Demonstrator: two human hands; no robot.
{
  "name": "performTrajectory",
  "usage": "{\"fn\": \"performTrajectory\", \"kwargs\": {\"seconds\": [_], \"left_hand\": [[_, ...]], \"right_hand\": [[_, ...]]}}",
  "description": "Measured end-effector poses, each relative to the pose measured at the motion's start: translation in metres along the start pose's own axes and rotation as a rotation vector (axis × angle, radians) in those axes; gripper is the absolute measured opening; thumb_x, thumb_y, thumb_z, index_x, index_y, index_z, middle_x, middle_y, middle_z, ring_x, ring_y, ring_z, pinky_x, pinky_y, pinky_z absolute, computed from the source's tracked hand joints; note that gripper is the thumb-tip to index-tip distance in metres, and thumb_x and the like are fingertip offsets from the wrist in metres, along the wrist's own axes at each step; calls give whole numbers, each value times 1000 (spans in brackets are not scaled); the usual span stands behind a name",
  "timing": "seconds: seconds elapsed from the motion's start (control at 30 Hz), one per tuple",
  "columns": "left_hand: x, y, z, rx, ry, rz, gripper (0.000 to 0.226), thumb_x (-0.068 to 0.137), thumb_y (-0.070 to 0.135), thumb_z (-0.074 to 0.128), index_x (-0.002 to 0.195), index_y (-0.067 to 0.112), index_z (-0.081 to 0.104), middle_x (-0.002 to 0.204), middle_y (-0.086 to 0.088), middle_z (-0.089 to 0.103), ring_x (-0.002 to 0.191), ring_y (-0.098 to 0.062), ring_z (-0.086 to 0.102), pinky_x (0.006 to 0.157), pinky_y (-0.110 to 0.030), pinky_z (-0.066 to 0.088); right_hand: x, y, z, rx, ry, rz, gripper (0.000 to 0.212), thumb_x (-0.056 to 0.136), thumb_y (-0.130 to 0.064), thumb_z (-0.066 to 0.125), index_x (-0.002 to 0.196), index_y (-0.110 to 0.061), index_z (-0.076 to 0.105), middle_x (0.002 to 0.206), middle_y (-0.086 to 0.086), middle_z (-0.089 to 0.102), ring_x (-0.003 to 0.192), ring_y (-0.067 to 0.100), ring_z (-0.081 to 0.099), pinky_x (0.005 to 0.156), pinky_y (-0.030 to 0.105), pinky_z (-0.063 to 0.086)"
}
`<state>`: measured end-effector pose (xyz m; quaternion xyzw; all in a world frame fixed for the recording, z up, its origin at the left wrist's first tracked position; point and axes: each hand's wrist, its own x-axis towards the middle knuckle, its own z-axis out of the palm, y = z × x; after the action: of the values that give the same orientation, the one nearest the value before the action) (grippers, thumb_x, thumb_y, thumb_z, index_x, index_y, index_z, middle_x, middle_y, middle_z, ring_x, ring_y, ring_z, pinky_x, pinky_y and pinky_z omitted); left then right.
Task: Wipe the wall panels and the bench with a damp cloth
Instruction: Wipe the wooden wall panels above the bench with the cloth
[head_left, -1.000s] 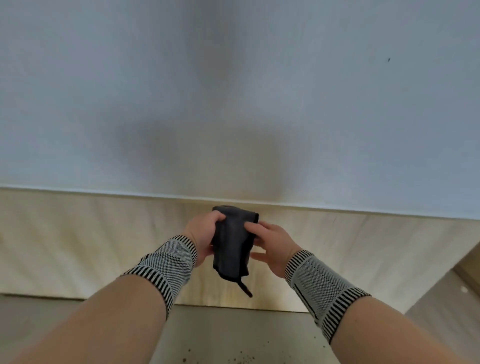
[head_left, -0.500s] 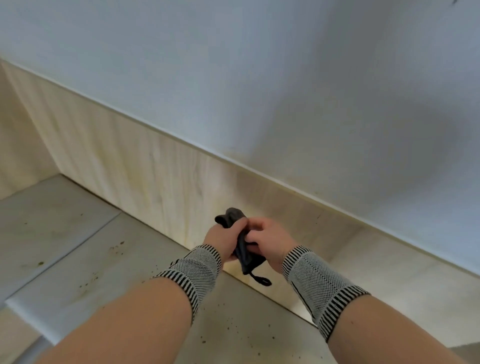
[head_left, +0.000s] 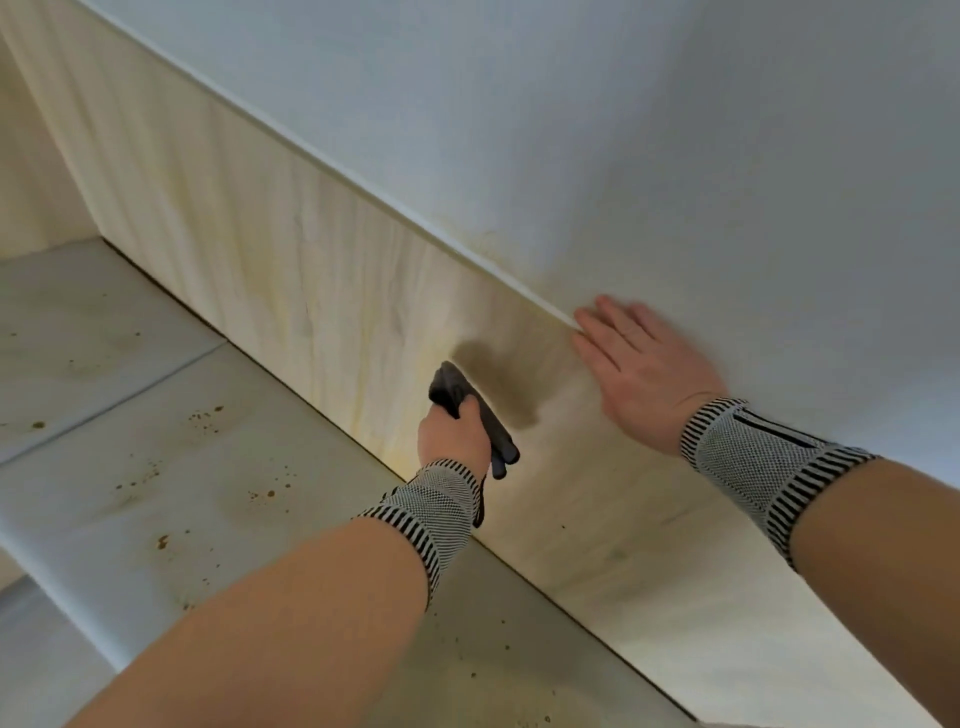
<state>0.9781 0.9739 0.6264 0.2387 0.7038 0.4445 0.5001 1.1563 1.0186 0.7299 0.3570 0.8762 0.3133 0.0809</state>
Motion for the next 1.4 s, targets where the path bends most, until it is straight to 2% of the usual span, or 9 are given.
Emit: {"fn": "performTrajectory", "kwargs": {"seconds": [0.1,0.17,0.33,0.53,0.8,0.93,1.07,1.23,1.4], "left_hand": [[15,8,5,43,90,109,30,103,30,43,118,8,56,106,-14,63,66,-18,57,42,-21,38],[27,13,11,65,133,152,30,102,30,43,124,11,53,110,-13,63,67,-20,60,42,-22,39],[0,10,60,46,108,286,53,96,24,54,146,19,37,136,-5,55,117,-27,58,96,-37,50],[-39,-29,93,241,24,490,65,92,28,63,148,19,30,142,-2,44,121,-23,51,101,-38,47],[13,30,60,40,273,328,52,96,22,55,144,18,35,135,-5,45,94,-20,53,80,-32,47],[-17,-9,87,206,163,593,73,93,21,61,155,17,22,144,-8,34,118,-25,50,103,-36,48],[-25,-45,94,398,101,914,75,93,17,60,156,14,21,140,-12,36,120,-31,47,96,-42,51],[8,9,64,339,261,650,69,99,20,52,157,27,15,152,-6,17,134,-28,36,108,-38,42],[6,15,67,334,278,638,71,100,16,48,158,29,9,148,-7,19,125,-26,44,102,-35,47]], "right_hand": [[3,1,12,-77,0,-35,61,86,-24,43,140,3,44,147,22,43,138,40,37,118,48,8],[1,2,18,-126,35,-52,64,88,-28,43,143,3,40,150,22,39,140,40,34,119,49,5],[-1,4,22,-129,46,-74,65,89,-27,45,145,4,37,151,22,36,141,41,30,119,50,0],[3,4,24,-116,74,-80,68,85,-29,39,144,6,37,149,24,38,141,42,30,119,50,-1],[3,3,29,-160,106,-80,64,86,-24,40,144,3,38,149,22,39,141,41,31,119,52,2],[4,3,27,-128,75,-73,66,89,-29,26,145,4,36,150,23,37,142,42,27,119,52,1],[3,3,23,-75,58,-64,65,89,-27,23,143,7,38,149,25,37,142,43,27,119,52,2],[2,2,19,-82,44,-71,85,72,-30,64,144,5,38,149,23,37,142,41,28,119,52,5],[1,2,18,-71,26,-80,91,66,-38,59,143,6,38,149,24,37,142,42,26,119,52,3]]}}
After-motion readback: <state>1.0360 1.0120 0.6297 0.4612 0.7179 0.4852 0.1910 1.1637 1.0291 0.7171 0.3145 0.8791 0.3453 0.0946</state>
